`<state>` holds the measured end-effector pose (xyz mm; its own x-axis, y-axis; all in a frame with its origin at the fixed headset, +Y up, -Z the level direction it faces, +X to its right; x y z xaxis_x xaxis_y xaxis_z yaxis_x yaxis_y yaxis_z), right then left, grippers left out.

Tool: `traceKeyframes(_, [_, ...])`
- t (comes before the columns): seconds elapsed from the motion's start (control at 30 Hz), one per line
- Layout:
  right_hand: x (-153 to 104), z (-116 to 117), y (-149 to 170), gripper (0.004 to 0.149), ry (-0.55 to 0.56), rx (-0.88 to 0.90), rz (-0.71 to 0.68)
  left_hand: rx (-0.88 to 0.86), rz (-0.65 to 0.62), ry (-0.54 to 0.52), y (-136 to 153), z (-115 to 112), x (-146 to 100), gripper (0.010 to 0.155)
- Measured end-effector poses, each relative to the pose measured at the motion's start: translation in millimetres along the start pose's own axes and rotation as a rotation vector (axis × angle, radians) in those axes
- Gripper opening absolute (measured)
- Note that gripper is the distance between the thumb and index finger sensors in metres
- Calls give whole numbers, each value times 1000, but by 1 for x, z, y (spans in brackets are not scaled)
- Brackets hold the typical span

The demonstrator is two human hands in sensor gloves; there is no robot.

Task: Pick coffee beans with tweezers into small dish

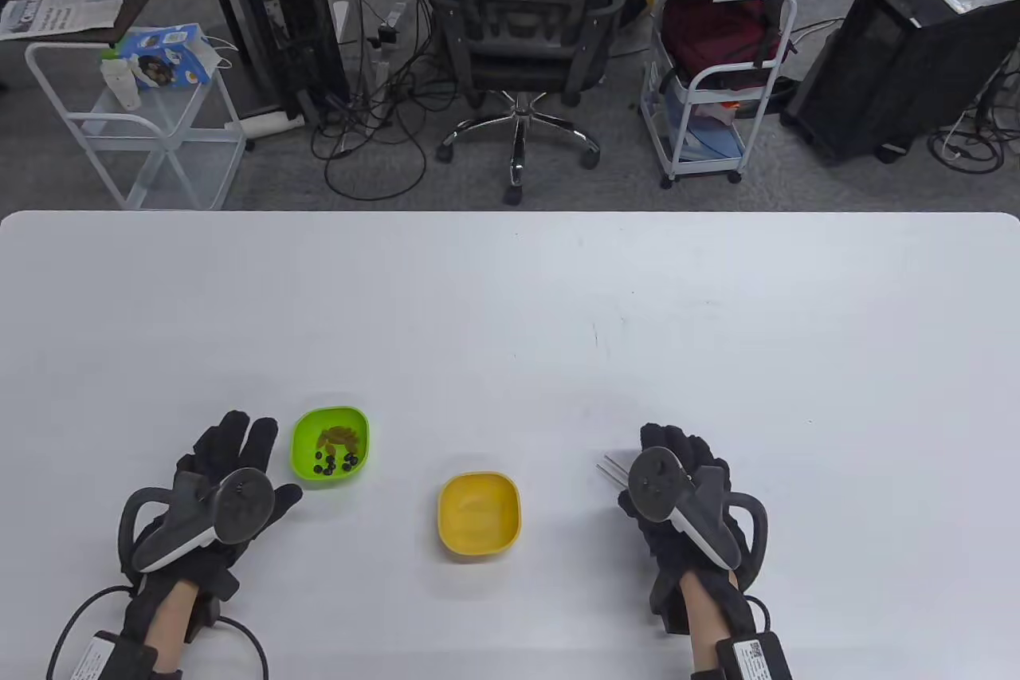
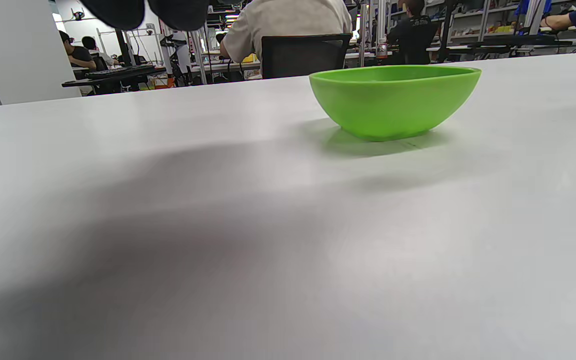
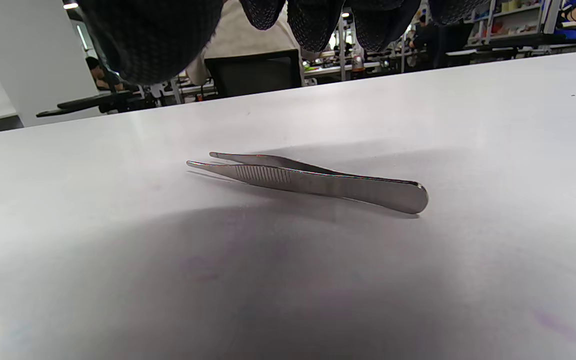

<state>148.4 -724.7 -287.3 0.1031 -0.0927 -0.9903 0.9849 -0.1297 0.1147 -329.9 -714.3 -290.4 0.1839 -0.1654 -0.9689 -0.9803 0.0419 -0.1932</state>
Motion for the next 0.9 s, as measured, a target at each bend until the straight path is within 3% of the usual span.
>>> traceKeyframes(0.7, [2, 0, -4, 83, -2, -40, -1, -7, 3, -13, 2, 1, 0, 89])
traceKeyframes(0.9, [11, 4, -12, 83, -71, -121, 14, -5, 10, -12, 4, 1, 1, 89])
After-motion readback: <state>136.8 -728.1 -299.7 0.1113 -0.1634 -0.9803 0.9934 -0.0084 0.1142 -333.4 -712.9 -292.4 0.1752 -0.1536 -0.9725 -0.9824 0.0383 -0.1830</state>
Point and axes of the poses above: the tracker on the back of each hand, its own y axis roughly to the little-finger side, its own x axis roughly from the wrist to the fingertips, z = x × y, the point moved 1 cm from there along x, roughly from the wrist to the fingertips, and after that the axes turned 2 degrees about -x, right-handed, at the moved point
